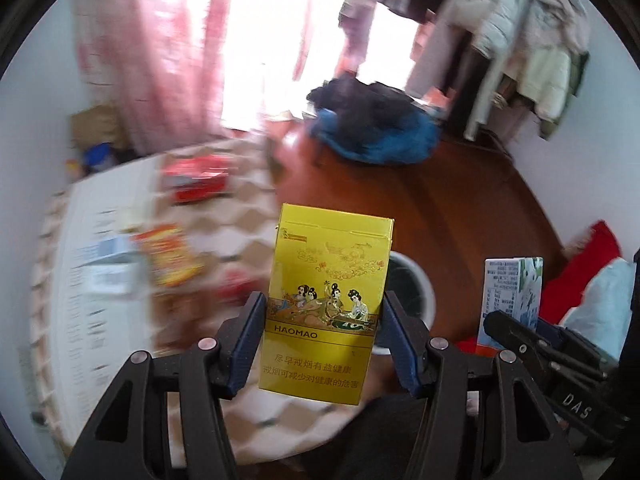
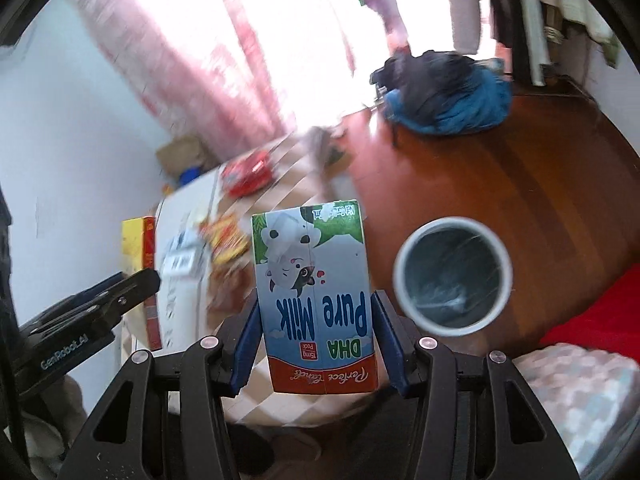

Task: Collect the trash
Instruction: 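Carry both items over the white bin and open both tools to drop them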

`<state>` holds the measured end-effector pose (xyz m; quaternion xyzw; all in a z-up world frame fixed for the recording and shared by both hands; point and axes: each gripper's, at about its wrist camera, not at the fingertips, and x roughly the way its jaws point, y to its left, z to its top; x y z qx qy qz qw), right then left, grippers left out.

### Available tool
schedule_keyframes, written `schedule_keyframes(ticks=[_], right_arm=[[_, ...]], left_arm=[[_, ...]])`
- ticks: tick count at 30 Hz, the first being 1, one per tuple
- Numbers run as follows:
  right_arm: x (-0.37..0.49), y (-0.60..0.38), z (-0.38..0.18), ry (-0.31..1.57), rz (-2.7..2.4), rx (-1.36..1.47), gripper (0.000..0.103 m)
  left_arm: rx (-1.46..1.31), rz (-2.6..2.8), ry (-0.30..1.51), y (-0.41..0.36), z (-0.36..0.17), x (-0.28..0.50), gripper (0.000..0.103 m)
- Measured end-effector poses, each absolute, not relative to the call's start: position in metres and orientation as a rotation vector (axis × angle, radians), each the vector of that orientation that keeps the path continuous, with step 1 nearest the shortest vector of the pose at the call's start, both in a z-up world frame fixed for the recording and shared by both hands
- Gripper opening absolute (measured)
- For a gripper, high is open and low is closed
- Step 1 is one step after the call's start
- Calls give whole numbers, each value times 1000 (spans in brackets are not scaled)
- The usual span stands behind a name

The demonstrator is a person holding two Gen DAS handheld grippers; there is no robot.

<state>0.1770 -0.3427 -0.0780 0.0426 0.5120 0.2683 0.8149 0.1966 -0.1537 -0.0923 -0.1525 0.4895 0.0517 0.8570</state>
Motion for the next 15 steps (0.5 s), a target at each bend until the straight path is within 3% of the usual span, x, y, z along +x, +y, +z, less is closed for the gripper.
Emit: schedule_keyframes(ticks=[5,13,14,15], right_arm=[[238,-420,-93,1100,430,100,55],[322,-480,-204,1299,314,134,55],[330,-482,-217,1325,307,131,55],[333,-483,-225,1338,303,133,55]], left_arm=[[-427,-15,1171,-199,-150,275,55],[-435,-36,1412,-241,-245,355,57],[-442,-30,1442,-242,-256,361,59],[-448,-21,1457,-243,-260,361,71]])
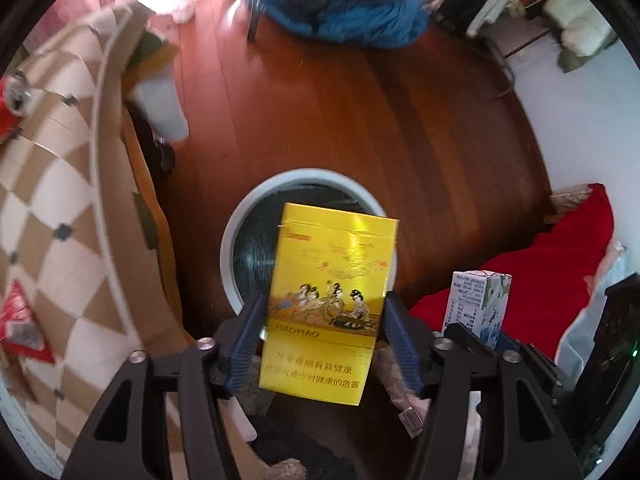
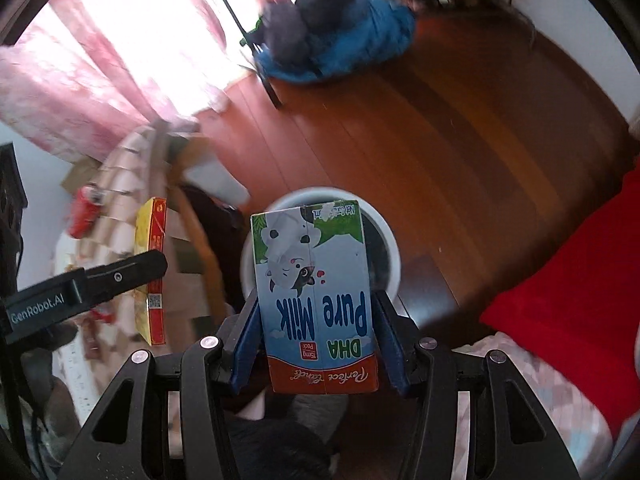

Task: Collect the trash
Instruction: 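Carry both items over the white bin and open both tools to drop them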

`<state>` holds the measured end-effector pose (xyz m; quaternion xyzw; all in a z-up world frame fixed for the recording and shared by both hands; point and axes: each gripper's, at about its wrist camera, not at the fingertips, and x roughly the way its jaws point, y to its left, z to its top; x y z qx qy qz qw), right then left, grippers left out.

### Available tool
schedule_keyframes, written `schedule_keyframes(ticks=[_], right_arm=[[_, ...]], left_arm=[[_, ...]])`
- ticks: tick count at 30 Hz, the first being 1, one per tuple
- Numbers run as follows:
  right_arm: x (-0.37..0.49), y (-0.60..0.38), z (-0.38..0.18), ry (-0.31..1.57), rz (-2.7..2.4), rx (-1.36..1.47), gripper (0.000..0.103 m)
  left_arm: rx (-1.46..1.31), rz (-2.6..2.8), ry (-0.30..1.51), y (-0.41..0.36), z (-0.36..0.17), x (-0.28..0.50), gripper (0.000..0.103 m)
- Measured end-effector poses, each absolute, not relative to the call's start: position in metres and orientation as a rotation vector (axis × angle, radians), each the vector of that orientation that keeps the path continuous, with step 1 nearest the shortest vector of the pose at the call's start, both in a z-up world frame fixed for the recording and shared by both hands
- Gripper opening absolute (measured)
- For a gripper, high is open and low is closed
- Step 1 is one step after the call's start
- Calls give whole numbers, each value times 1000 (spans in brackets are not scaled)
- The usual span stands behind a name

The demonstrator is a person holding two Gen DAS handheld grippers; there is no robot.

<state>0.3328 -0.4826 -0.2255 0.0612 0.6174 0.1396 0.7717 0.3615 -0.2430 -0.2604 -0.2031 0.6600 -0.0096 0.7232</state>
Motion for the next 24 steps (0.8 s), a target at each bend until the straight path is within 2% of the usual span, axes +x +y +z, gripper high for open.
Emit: schedule_keyframes(ticks=[1,2,7,9,10,16,24], right_arm=[[341,-483,-239,1359,302,139,55],[346,-482,-253,1380,297,135,55],[364,-482,-303,1452,317,180,59],[366,-480,-315,1474,325,188,92],[366,-479,-321,1483,323,188,96],[360,-480,-340,1539,252,93,101],[345,-479,-321,1504,194,-15,101]], left_arm=[[-451,-11,1468,-243,-265,363,87],[-442,6,1475,-242,-268,365,91],[-333,87,1465,-244,-266,356,94],[-270,125,1452,-243,-263,354,94],[-233,147,1449,-245,-264,351,94],[-128,197,1453,-250,-261,328,94],[-109,198,1421,-257,-243,314,94]])
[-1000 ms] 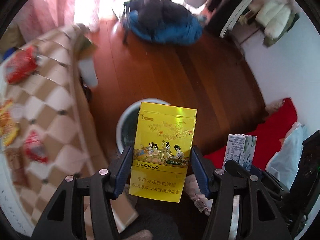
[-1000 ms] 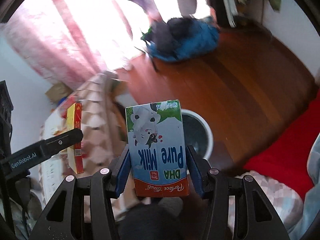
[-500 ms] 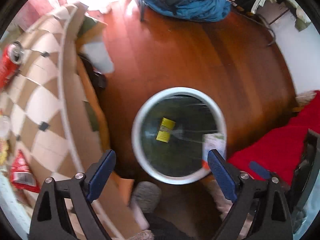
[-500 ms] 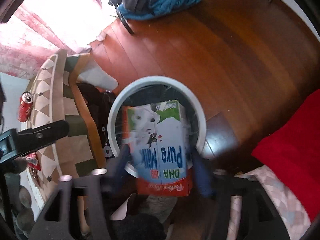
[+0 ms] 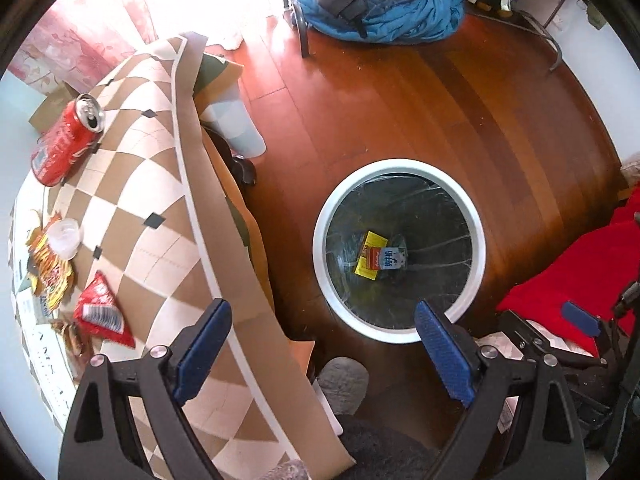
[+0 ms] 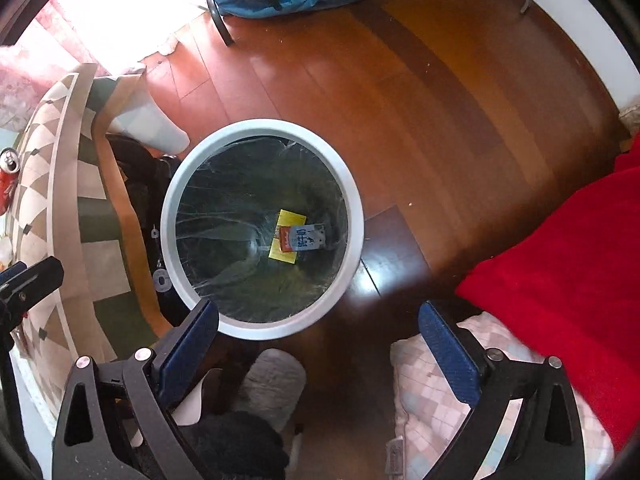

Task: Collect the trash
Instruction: 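Carry both items over the white bin and open both tools to drop them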

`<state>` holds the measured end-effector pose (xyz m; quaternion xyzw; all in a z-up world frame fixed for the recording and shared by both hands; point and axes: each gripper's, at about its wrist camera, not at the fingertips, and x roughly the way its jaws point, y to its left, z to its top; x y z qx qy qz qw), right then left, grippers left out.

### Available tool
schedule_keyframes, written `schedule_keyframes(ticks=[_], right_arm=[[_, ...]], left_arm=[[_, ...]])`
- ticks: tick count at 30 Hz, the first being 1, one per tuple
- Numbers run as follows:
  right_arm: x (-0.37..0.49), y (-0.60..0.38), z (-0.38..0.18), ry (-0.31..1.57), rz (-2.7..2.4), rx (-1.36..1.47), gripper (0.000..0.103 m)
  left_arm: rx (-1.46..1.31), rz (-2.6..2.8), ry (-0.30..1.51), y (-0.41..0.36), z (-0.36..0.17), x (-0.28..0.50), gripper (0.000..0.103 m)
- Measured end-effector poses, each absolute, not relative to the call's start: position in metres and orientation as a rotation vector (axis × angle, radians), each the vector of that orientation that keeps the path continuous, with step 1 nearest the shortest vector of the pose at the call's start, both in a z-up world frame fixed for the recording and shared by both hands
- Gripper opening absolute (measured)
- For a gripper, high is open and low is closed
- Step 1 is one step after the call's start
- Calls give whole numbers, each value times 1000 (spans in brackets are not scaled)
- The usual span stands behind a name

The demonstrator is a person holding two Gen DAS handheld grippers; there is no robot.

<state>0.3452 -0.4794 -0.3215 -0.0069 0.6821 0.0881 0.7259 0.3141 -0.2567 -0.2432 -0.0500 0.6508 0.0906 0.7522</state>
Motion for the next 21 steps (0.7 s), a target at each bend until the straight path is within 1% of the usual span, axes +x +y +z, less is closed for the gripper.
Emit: schedule_keyframes(ticks=[12,21], right_arm=[[318,-479,-244,1399,199,-25,101],[294,-479,-176,1307,214,-9,101]], left_arm=[[-123,185,1307,-257,-182,273,94],[-180,167,1199,-243,-122,235,94]])
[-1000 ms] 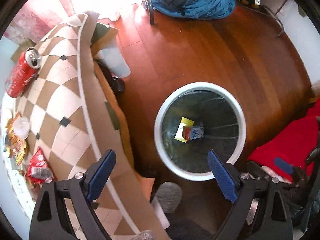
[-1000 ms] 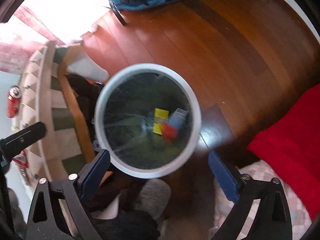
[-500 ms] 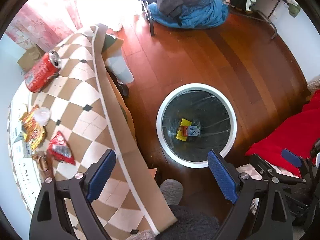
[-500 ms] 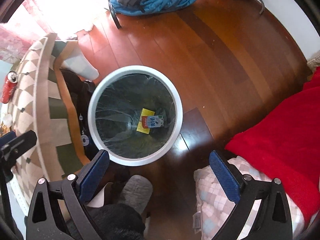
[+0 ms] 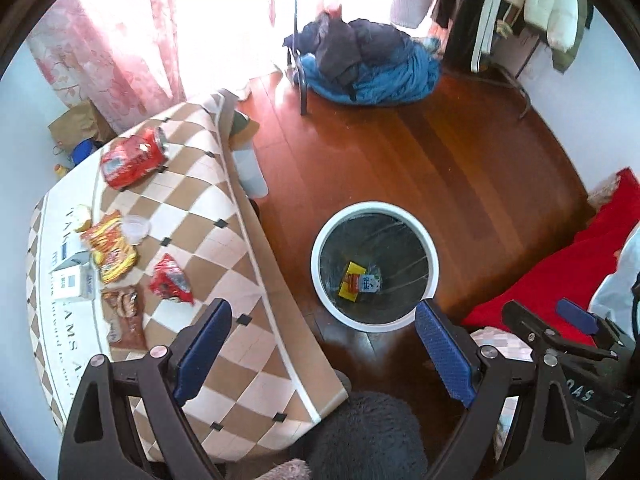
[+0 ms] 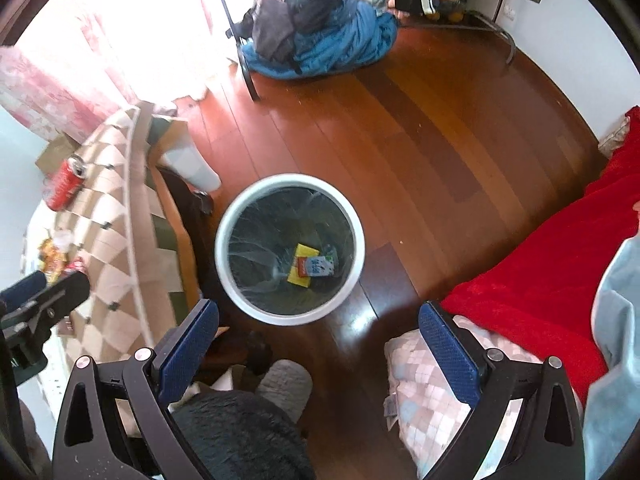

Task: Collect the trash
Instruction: 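Carry both items over the white bin and open both tools to drop them, then grasp the red snack wrapper with the right tool while the left tool grasps the white box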

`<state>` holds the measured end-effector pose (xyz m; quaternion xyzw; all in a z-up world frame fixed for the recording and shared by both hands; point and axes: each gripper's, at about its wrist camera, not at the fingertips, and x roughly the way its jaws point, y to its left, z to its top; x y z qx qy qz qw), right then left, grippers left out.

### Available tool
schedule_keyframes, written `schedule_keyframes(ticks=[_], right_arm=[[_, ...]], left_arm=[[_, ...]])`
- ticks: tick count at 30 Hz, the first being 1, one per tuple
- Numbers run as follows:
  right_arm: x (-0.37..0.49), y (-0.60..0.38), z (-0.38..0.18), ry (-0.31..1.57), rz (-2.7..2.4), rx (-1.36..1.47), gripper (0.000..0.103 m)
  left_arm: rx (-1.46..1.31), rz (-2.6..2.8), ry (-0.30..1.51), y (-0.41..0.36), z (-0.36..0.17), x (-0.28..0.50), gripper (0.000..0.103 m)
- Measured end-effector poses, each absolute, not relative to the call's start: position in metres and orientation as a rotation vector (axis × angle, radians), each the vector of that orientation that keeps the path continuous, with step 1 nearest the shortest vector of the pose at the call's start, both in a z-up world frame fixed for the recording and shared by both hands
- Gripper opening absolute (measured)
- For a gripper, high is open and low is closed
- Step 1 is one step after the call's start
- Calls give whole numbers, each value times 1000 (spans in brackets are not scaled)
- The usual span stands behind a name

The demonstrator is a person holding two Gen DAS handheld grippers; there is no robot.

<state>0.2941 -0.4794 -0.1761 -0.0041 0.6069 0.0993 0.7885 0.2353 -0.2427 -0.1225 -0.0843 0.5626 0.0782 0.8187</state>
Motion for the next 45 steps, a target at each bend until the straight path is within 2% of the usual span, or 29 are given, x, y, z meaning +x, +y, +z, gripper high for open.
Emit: schedule_keyframes(ticks=[8,13,19,25,29,33,37,39,43,45], right_arm=[[267,-455,-102,1213,304,110,101],[253,-391,-86,1214,416,109,102],[248,-278,-120,1282,522,31,102],[255,-179,-201,1434,544,27,100],[257,-148,-242,1508,531,22,84],[261,-133,-260,1525,523,43,69],[264,-122,-263,1518,531,32,57],[264,-116,-264,1514,536,18,48],[259,-109,-263,1506,548,-8,38],[255,-108,-259,1498,564,-27,37]], left_arm=[[-286,261,1092,-161,-78,183,94],[-383,430,1115,-71,-103,146,94],[-595,657,1187,50,-173,123,94],[-831,719,1223,119,-228,119,93],[-996,723,1205,145,-252,123,93],[-1108,729,1176,156,-268,122,92],[-1174,743,1151,159,-278,112,79],[-1159,760,1136,157,-276,106,72],[-987,714,1194,145,-268,101,57],[-834,648,1267,126,-264,96,56]])
